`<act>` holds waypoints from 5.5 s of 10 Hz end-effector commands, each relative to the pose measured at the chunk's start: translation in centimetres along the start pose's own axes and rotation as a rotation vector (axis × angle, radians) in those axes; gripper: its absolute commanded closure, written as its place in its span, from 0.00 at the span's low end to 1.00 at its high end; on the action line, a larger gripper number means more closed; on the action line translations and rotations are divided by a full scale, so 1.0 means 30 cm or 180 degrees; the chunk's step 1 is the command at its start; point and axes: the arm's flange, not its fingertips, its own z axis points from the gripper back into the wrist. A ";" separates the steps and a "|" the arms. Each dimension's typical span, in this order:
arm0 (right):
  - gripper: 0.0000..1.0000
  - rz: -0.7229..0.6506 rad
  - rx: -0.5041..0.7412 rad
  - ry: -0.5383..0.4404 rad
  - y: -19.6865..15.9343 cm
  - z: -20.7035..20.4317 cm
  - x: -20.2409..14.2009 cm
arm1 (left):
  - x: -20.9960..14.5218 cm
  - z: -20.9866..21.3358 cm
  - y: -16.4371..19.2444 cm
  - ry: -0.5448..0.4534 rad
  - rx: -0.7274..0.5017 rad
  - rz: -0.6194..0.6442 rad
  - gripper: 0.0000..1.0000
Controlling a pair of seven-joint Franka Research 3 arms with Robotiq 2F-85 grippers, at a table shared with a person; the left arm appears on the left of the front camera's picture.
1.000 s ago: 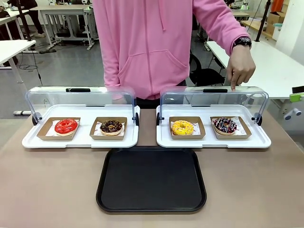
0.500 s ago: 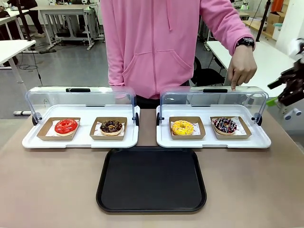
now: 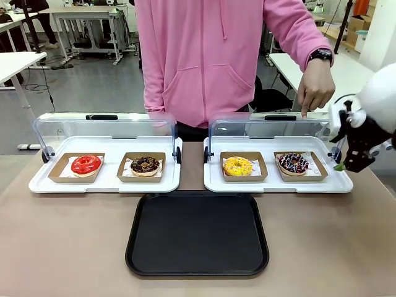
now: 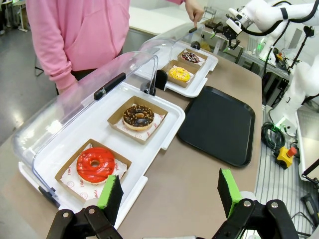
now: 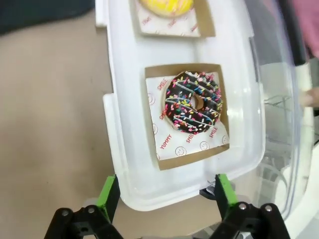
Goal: Move the fourth donut from the left to the tray.
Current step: Pick up the Paper togo box containing the Donut indicated by the person and place it on the Handle tray.
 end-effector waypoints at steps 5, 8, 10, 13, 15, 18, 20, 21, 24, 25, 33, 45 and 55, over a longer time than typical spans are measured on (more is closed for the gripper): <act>0.00 0.0000 0.0000 0.0000 0.000 0.000 0.000 | 0.001 0.008 0.000 -0.0017 -0.0028 -0.0083 0.00; 0.00 0.0207 -0.0096 0.0106 -0.002 -0.057 0.013 | 0.001 0.008 0.000 -0.0017 -0.0028 -0.0083 0.00; 0.00 0.0249 -0.0008 0.0164 -0.013 -0.106 0.015 | 0.001 0.008 0.000 -0.0017 -0.0028 -0.0083 0.00; 0.00 0.0396 0.0055 0.0239 -0.041 -0.187 0.009 | 0.001 0.008 0.000 -0.0017 -0.0028 -0.0083 0.00; 0.00 0.0450 0.0116 0.0248 -0.069 -0.229 0.007 | 0.001 0.008 0.000 -0.0017 -0.0028 -0.0083 0.00; 0.00 0.0473 0.0182 0.0286 -0.094 -0.278 0.000 | 0.001 0.008 0.000 -0.0017 -0.0028 -0.0083 0.00; 0.00 0.0497 0.0236 0.0309 -0.090 -0.307 -0.003 | 0.001 0.008 0.000 -0.0017 -0.0028 -0.0083 0.00; 0.00 0.0503 0.0250 0.0355 -0.103 -0.319 -0.009 | 0.001 0.008 0.000 -0.0017 -0.0028 -0.0083 0.00; 0.00 0.0488 0.0310 0.0381 -0.102 -0.349 -0.015 | 0.001 0.008 0.000 -0.0017 -0.0028 -0.0083 0.00; 0.60 0.0466 0.0316 0.0383 -0.105 -0.345 -0.015 | 0.001 0.008 0.000 -0.0017 -0.0028 -0.0083 0.00; 1.00 0.0495 0.0557 0.0380 -0.105 -0.349 -0.012 | 0.001 0.008 0.000 -0.0017 -0.0028 -0.0083 0.00; 0.98 0.0485 0.0437 0.0267 -0.051 -0.242 0.062 | 0.001 0.008 0.000 -0.0017 -0.0028 -0.0083 0.00; 0.98 0.0129 0.0393 -0.0018 0.236 0.059 0.379 | 0.001 0.008 0.000 -0.0017 -0.0028 -0.0083 0.00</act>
